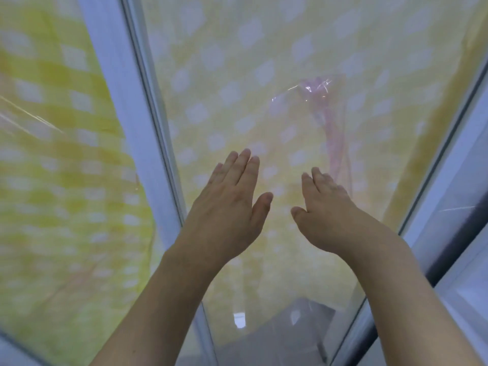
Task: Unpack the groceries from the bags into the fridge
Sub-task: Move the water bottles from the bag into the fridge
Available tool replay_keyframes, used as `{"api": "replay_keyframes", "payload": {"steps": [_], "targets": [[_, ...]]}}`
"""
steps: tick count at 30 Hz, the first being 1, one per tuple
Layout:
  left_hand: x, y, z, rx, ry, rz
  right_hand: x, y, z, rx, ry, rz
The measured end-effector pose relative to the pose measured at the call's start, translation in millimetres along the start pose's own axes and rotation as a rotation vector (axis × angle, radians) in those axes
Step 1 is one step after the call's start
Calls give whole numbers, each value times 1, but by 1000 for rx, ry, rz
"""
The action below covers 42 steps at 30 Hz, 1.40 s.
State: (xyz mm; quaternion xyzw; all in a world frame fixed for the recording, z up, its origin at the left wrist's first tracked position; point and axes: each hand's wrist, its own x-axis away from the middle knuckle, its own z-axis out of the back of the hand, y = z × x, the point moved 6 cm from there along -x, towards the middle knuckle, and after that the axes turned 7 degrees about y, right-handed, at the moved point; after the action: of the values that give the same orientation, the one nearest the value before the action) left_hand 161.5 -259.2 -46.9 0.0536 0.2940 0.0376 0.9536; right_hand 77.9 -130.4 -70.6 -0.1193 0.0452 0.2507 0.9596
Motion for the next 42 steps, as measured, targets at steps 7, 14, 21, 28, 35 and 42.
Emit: {"api": "replay_keyframes", "payload": {"steps": [7, 14, 21, 28, 35, 42], "targets": [[42, -47, 40, -108, 43, 55, 22, -73, -7, -27, -5, 107], [93, -104, 84, -198, 54, 193, 41, -158, -18, -65, -6, 277], [159, -169, 138, -253, 74, 440, 67, -261, -34, -91, -39, 505], [237, -222, 192, -349, 93, 643, 101, -362, -55, -118, -89, 718], [324, -260, 247, -439, 132, 859, 144, -456, -78, -179, -131, 945], [397, -280, 289, -533, 157, 1073, 184, -536, -100, -199, -204, 1154]]}}
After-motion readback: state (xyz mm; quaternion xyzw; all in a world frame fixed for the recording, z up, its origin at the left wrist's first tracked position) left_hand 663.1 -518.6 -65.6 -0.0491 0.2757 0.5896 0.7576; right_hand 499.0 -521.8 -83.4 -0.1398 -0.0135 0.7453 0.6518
